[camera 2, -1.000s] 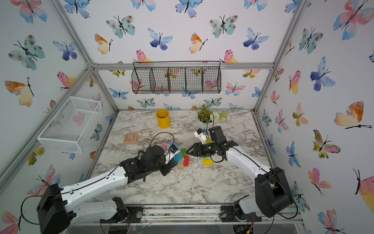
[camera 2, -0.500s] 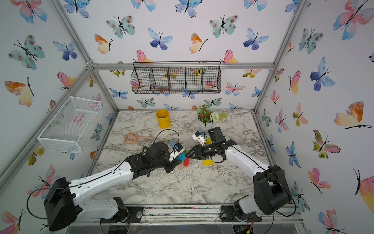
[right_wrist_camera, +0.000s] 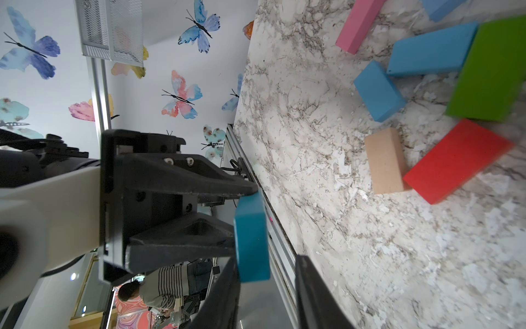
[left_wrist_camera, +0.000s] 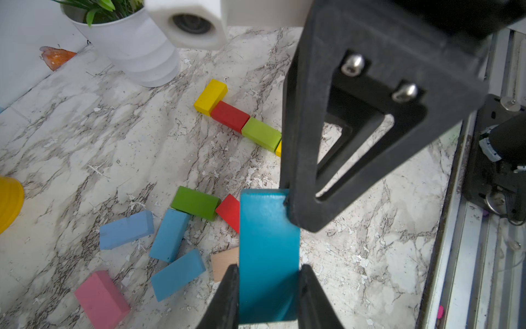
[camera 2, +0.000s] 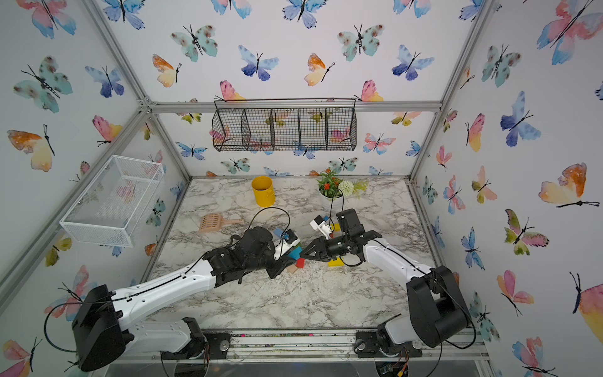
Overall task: Assemble the letter c with building blocks
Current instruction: Pick up the building block from the center of the board.
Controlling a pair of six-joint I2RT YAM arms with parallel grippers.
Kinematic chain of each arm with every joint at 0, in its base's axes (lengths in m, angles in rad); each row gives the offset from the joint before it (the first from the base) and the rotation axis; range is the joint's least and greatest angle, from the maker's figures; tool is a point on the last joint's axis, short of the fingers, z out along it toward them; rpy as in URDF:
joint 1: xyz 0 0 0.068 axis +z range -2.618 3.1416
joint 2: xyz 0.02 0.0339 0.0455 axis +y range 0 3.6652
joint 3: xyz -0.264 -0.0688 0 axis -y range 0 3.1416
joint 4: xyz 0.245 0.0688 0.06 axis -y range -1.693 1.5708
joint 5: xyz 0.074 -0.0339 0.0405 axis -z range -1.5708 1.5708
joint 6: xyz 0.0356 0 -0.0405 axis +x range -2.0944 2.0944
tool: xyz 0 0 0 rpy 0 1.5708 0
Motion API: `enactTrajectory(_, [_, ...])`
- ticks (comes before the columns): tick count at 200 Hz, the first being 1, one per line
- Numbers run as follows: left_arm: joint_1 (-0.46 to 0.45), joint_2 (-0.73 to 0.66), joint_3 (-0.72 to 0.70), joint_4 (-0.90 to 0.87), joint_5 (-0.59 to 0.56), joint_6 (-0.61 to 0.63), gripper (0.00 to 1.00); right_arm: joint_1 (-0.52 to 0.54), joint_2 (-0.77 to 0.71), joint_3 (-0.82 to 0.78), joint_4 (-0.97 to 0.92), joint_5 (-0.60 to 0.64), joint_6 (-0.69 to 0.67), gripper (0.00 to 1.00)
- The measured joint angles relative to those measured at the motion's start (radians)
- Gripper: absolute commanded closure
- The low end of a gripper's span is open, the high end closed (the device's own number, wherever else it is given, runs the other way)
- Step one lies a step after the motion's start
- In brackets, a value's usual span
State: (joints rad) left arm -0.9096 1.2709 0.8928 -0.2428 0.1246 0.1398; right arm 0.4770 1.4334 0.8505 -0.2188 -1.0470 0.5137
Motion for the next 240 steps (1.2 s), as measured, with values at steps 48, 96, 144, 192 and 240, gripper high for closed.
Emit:
enactTrajectory(48, [0.000, 0.000, -0.001, 0.006, 0.020, 0.000, 0.96, 0.000, -0.003, -0.016, 0.069, -0.026, 0.044, 0.72])
enactTrajectory(96, [0.000, 0.005, -0.001, 0.014, 0.032, 0.003, 0.96, 0.000, -0.005, -0.027, 0.098, -0.029, 0.064, 0.79])
enactTrajectory(144, [0.000, 0.005, -0.001, 0.013, 0.032, 0.003, 0.94, 0.000, -0.005, -0.027, 0.103, -0.030, 0.061, 0.89])
enactTrajectory(192, [0.000, 0.003, -0.010, 0.026, -0.003, -0.011, 0.33, -0.001, -0.003, -0.027, 0.111, -0.015, 0.059, 0.93])
enactTrajectory(240, [0.029, -0.073, -0.090, 0.064, -0.033, -0.063, 0.29, -0.083, 0.037, -0.027, 0.089, -0.005, 0.018, 0.91])
